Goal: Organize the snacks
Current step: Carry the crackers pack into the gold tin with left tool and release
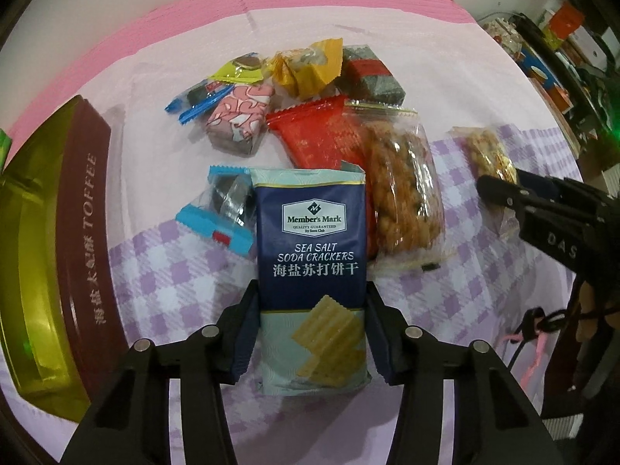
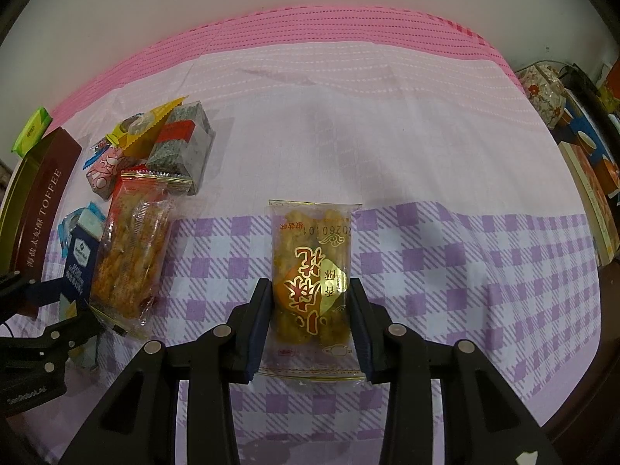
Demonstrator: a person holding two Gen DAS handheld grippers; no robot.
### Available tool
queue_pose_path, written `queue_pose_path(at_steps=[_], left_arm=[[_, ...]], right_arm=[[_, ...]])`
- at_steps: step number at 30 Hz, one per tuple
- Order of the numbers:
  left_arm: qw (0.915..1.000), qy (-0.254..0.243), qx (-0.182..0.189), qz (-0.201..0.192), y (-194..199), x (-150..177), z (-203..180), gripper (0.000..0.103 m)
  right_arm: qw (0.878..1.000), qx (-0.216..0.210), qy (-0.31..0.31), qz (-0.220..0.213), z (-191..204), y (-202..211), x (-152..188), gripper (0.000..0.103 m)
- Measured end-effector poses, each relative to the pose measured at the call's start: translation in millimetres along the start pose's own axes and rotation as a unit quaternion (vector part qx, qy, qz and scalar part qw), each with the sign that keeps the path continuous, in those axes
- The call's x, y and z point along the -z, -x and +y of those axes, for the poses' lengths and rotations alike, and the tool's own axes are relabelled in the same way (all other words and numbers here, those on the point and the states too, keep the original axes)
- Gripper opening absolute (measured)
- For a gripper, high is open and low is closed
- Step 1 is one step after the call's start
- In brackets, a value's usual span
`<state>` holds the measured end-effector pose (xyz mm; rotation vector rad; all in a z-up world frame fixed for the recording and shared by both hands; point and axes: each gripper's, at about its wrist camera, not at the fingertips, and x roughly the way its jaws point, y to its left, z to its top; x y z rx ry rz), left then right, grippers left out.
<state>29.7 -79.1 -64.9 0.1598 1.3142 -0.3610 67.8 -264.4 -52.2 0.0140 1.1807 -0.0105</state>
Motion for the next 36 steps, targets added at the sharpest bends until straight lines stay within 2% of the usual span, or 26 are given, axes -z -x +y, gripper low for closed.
queue_pose_path(at_steps=[5, 15, 19, 25, 32, 36], left_arm=[[1.0000, 0.000, 0.001, 0.006, 7, 7, 1, 0.051], [0.9999, 0.003, 0.006, -0.011, 34, 14, 4, 0.051], [0.9996, 0.016, 0.016, -0.018, 46, 14, 11, 0.051], [0.9983, 0.037, 0.011, -0.044, 72, 12, 38, 0.051], [0.9935, 0.086, -0.029, -0.067, 87, 2, 87, 0.051], [0.9886, 0.115, -0.067, -0.070, 87, 4, 127, 0.051]], right_arm=[[1.000, 0.005, 0.003, 0.000, 3, 0, 0, 0.036], [1.000, 0.012, 0.007, -0.001, 7, -1, 1, 0.036], [1.000, 0.014, 0.008, -0.001, 8, -1, 1, 0.036], [1.000, 0.016, 0.007, -0.001, 9, -1, 2, 0.036], [1.000, 0.018, 0.004, 0.001, 9, -1, 1, 0.036], [1.000, 0.018, 0.002, 0.002, 10, -1, 1, 0.036]])
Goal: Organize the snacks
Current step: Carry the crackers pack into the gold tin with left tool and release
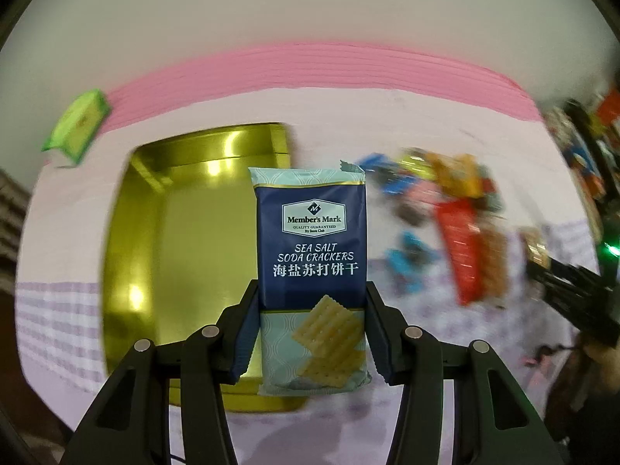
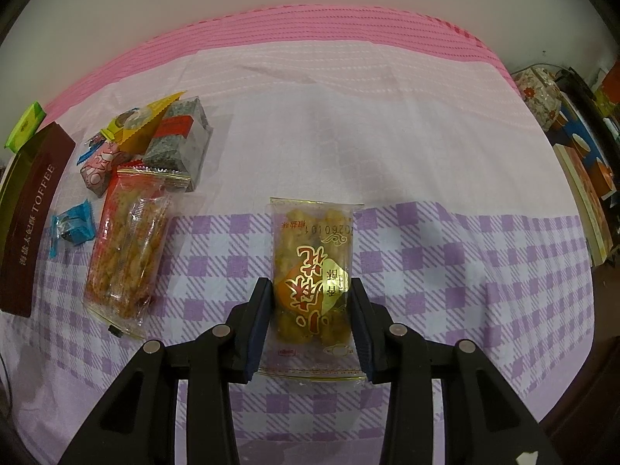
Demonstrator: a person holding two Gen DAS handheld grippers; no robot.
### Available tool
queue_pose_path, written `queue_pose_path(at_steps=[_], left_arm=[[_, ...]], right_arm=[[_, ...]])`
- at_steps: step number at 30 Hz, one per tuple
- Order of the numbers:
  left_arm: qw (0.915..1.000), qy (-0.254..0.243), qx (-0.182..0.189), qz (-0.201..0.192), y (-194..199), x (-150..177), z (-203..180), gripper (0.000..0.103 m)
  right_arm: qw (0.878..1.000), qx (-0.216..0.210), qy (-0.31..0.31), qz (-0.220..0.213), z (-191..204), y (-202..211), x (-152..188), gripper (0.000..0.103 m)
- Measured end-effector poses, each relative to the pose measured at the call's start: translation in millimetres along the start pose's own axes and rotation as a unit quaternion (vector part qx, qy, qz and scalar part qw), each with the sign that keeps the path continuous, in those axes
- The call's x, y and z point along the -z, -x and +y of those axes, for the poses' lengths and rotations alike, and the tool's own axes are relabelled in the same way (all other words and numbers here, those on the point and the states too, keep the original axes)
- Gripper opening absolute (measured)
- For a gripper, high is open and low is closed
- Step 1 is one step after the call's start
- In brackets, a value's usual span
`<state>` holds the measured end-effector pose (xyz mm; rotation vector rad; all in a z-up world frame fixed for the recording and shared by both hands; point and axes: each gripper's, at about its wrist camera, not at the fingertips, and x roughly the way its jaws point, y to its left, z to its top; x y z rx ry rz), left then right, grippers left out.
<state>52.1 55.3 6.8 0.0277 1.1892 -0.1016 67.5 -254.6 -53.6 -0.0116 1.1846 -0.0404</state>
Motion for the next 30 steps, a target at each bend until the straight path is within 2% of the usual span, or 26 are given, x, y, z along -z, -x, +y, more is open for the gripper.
queue_pose_path(at_steps=[6, 11, 19, 30], left_arm=[[0.9976, 0.035, -0.059, 0.012, -23, -5, 56, 0.051], [0.9950, 0.039, -0.088, 0.024, -37, 0, 83, 0.051], [0.9936, 0.034, -0.096, 0.048, -56, 10, 99, 0.051], [0.9904, 0.026, -0.119, 0.065, -61, 5, 95, 0.051]], right_arm=[[1.000, 0.005, -0.006, 0.005, 1, 0, 0, 0.036], [1.000, 0.006, -0.010, 0.012, 1, -1, -3, 0.036], [1.000, 0.006, -0.012, 0.017, 0, -2, -4, 0.037], [0.999, 0.006, -0.017, 0.027, -1, -4, -8, 0.037]])
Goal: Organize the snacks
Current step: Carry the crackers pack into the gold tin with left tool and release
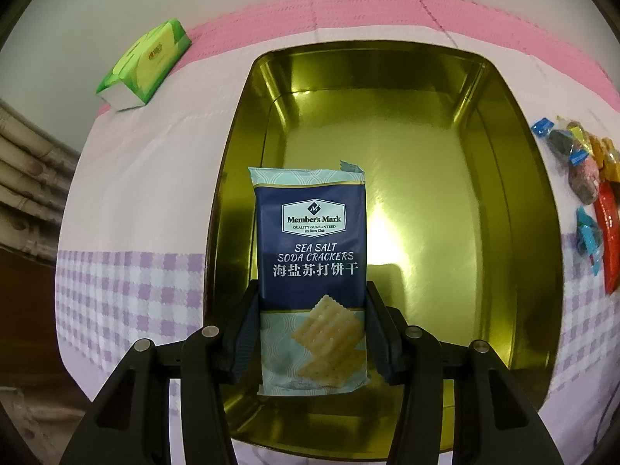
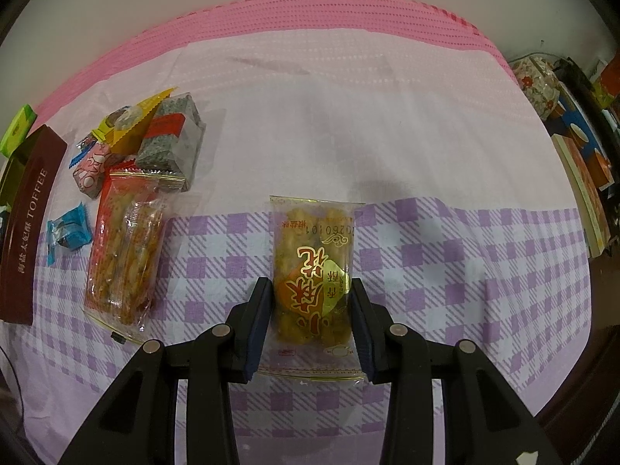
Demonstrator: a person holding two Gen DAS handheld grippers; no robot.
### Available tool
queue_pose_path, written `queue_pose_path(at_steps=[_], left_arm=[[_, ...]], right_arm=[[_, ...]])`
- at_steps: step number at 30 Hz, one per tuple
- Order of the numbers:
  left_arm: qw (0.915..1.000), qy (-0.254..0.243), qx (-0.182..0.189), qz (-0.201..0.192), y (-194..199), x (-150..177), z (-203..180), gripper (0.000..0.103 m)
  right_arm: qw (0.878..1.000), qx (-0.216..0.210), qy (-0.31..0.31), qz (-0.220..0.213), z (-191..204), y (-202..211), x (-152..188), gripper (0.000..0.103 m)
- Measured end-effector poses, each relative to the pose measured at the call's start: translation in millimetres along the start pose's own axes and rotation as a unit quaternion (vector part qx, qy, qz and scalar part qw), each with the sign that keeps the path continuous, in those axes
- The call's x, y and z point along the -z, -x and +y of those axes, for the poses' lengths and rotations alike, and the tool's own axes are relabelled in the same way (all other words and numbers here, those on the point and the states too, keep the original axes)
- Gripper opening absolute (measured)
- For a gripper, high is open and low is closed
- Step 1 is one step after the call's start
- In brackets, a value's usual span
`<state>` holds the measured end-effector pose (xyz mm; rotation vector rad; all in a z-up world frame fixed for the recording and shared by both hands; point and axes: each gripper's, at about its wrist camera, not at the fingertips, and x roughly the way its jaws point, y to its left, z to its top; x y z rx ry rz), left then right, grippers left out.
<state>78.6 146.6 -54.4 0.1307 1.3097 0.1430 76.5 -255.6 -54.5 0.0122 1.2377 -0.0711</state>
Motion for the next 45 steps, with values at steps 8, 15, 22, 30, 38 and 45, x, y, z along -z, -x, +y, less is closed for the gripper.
queue_pose_path(at_steps=[8, 15, 22, 30, 38, 45], left_arm=[[0.9999, 0.011, 0.007, 0.004, -2, 3, 5, 0.051], [0.9999, 0.011, 0.003, -0.006, 0, 3, 4, 0.052], [0.9978, 0.022, 0.027, -0.057, 23, 4, 8, 0.061], [0.9883, 0.075, 0.055, -0.121, 60, 8, 40, 0.065], [0.9784, 0.166, 0.025, -0.120, 62, 31, 97, 0.067], [0.9720, 0.214, 0.016, -0.096, 52, 52, 123, 0.067]], right_arm=[[1.000, 0.002, -0.008, 0.000, 0, -1, 0, 0.036], [1.000, 0.017, -0.011, -0.005, 6, 3, 3, 0.033], [0.998, 0.034, -0.023, -0.048, 15, 36, -6, 0.033], [0.995, -0.042, 0.027, -0.088, 97, 76, -26, 0.033], [0.980, -0.137, 0.123, -0.076, 222, 83, -28, 0.033], [0.969, -0.162, 0.180, -0.049, 298, 72, -19, 0.033]])
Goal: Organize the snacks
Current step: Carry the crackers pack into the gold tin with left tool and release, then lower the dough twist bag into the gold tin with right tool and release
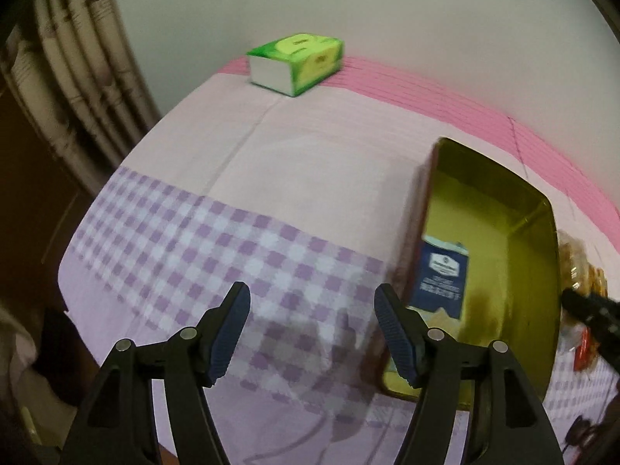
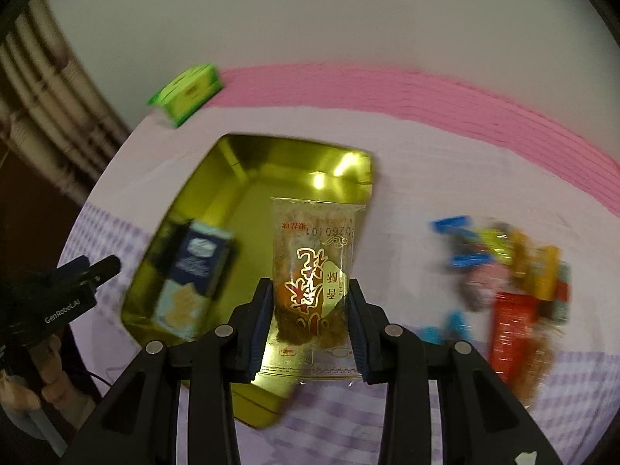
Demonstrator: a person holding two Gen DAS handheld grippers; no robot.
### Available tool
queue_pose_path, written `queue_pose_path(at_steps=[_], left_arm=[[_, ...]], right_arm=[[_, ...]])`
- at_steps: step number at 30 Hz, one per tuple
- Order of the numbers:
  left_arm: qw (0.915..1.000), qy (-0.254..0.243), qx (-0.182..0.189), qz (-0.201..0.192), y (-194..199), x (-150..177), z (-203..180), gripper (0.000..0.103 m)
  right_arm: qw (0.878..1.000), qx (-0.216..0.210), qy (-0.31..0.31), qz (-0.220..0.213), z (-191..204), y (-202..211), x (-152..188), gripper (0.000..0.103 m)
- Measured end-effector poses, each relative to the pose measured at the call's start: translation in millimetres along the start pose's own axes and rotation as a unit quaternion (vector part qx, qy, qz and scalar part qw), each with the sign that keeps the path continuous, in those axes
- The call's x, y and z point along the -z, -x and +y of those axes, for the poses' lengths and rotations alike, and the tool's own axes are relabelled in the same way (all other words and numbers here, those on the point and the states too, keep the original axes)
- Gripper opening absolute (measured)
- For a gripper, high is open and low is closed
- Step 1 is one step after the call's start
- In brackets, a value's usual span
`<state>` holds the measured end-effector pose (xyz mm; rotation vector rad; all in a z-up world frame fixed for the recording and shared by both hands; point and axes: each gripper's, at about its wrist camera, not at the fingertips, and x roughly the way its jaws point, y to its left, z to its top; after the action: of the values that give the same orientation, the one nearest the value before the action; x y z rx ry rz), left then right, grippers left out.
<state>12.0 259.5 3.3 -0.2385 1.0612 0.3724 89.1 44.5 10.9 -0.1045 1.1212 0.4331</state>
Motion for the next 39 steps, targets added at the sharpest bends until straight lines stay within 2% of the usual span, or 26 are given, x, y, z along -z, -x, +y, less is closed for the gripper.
queue_pose_path(at_steps=[9, 19, 32, 39], left_arm=[[0.9996, 0.029, -0.003, -0.003, -3, -5, 19, 0.069], [0.9996, 0.027, 0.007, -0.001, -4, -4, 18, 0.069], [0.9999, 0.009, 0.011, -0.003, -2, -2, 11, 0.069], [0.9999, 0.002, 0.012, -0.006, -1, -2, 8, 0.069]], right_arm=[[0.999, 0.020, 0.023, 0.040, 35, -45, -1, 0.033], [0.996, 0.049, 0.043, 0.063, 48, -76, 4, 0.034], [0.996, 0.043, 0.049, 0.064, 48, -73, 3, 0.035], [0.998, 0.035, 0.051, 0.030, 42, -41, 4, 0.041]])
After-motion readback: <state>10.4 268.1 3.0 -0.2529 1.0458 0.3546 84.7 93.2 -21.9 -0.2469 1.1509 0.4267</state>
